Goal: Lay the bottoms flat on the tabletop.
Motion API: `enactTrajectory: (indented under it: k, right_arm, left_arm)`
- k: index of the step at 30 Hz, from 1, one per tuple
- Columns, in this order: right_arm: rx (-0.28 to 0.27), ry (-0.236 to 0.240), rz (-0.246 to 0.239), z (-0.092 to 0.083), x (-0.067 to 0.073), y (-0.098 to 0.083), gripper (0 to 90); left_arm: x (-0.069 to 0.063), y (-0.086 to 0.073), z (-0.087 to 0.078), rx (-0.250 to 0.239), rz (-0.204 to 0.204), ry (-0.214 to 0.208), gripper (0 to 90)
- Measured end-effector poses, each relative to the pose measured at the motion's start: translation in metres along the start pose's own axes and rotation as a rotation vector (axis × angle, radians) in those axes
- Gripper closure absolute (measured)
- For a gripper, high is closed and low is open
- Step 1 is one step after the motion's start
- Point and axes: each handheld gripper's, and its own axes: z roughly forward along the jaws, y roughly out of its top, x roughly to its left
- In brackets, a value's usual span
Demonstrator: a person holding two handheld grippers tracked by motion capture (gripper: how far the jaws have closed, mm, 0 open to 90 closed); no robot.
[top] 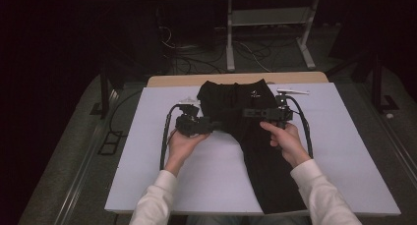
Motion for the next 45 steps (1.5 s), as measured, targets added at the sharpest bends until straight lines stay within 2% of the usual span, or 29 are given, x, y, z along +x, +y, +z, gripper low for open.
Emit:
enactTrajectory:
  k: [3,6,10,12,13,14,16,17,20,25,28,32,34,37,40,42,45]
  right_arm:
    - [0.005,-0.014,0.009,-0.001,-0.005,0.001,85.0]
    - [-0.005,-0.009,0.016,-0.002,-0.009,0.002,85.0]
    - [-0.002,-0.011,0.023,-0.002,-0.012,0.003,85.0]
    - [0.000,-0.011,0.026,-0.003,-0.013,0.003,85.1]
    - [0.001,-0.013,0.024,-0.003,-0.013,0.003,85.1]
    - [0.004,-0.013,0.024,-0.003,-0.014,0.003,85.1]
    - [0.015,-0.014,0.021,-0.004,-0.014,0.003,85.1]
    - [0.025,-0.013,0.020,-0.004,-0.013,0.003,85.1]
    - [0.048,-0.006,0.017,-0.002,-0.012,0.002,85.1]
    - [0.097,0.021,0.008,0.006,-0.003,-0.003,85.0]
    - [0.152,0.036,-0.002,0.016,0.006,-0.009,85.0]
    - [0.229,0.046,-0.032,0.031,0.020,-0.017,84.8]
    - [0.250,-0.006,-0.075,0.038,0.023,-0.019,84.5]
    - [0.265,-0.097,-0.121,0.051,0.020,-0.021,84.1]
    - [0.282,-0.244,-0.211,0.065,0.011,-0.021,83.3]
    - [0.288,-0.302,-0.210,0.070,0.000,-0.021,81.7]
    - [0.278,-0.357,-0.178,0.071,-0.014,-0.019,71.9]
  left_arm:
    - [0.009,-0.009,0.011,0.032,-0.021,0.018,39.5]
    - [0.016,-0.014,0.022,0.032,-0.035,0.017,40.5]
    - [0.023,-0.014,0.038,-0.018,-0.081,-0.026,43.8]
    - [0.027,-0.014,0.044,-0.061,-0.115,-0.054,53.0]
    - [0.029,-0.015,0.046,-0.084,-0.135,-0.071,60.5]
    - [0.032,-0.015,0.046,-0.103,-0.154,-0.102,71.2]
    - [0.037,-0.015,0.043,-0.130,-0.188,-0.158,86.5]
    - [0.037,-0.015,0.040,-0.130,-0.190,-0.169,87.7]
    - [0.035,-0.010,0.020,-0.097,-0.150,-0.171,88.3]
    - [0.033,-0.007,-0.026,0.047,-0.110,-0.150,88.3]
    - [0.031,-0.007,-0.058,0.107,-0.096,-0.137,88.3]
    - [0.028,-0.004,-0.079,0.185,-0.074,-0.101,88.2]
    - [0.031,-0.003,-0.080,0.230,-0.068,-0.075,88.0]
    - [0.040,-0.001,-0.068,0.253,-0.078,-0.039,88.0]
    - [0.050,-0.001,-0.046,0.264,-0.088,-0.007,87.9]
    - [0.056,-0.002,-0.032,0.258,-0.110,-0.012,87.9]
    - [0.060,-0.003,-0.017,0.245,-0.140,-0.024,87.9]
